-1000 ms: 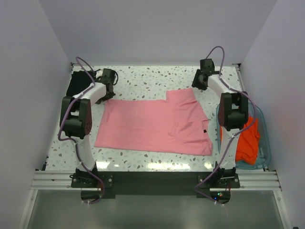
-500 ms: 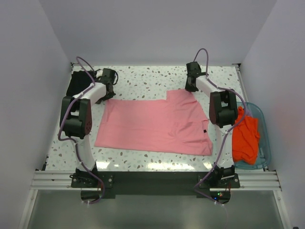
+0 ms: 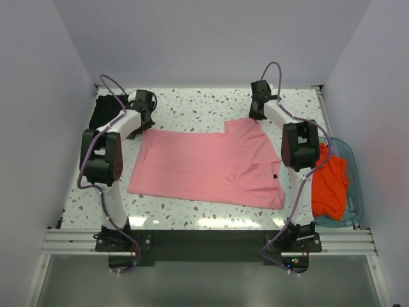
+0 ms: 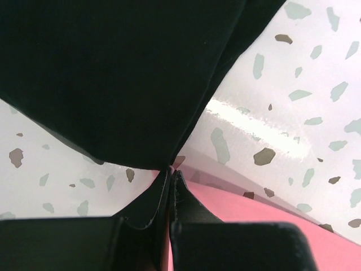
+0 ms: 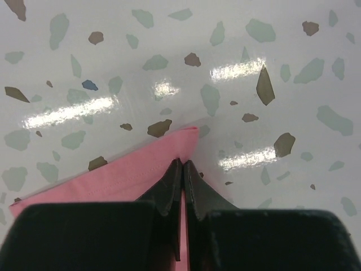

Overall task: Fold and stack the t-shirts
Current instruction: Fold the tshirt

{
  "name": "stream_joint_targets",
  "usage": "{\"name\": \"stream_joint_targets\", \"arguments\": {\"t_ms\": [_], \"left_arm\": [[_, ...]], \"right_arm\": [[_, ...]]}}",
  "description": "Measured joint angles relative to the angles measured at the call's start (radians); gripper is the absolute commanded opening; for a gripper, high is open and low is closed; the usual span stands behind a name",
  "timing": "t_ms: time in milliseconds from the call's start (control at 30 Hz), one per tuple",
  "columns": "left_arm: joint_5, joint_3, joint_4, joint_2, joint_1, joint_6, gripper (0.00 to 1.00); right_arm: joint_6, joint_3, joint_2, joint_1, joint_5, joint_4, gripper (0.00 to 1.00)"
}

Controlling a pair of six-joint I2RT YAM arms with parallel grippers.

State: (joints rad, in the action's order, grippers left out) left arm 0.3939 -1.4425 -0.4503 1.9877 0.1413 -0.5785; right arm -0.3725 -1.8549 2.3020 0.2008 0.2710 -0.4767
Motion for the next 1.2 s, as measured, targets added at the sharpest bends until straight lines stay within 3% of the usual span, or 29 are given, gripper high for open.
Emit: {"name": "stream_joint_targets", "arguments": {"t_ms": [233,500,800,1200], "left_arm": [[-0.022,-0.013,0.018,0.002,-0.019,0.0,0.0],[-0.045,-0.012,0.034,0.006,-0.03,0.0,0.0],[-0.064,0.064,0.062,-0.031,-0.03,-0.004,0.0],[-0.039,0.282,0.069,-0.239,-0.03,-0.044,0.0]], "right_arm": [[0.006,0.011,-0.092,-0.011,0.0,0.017,0.0],[0.007,0.134,-0.289,-0.015,0.0,0.053,0.0],[-0.013,0.418,-0.531,-0.017,0.0,0.072,0.0],[-0.102,0.779,-0.868,0.038,-0.013,0.072,0.0]]}}
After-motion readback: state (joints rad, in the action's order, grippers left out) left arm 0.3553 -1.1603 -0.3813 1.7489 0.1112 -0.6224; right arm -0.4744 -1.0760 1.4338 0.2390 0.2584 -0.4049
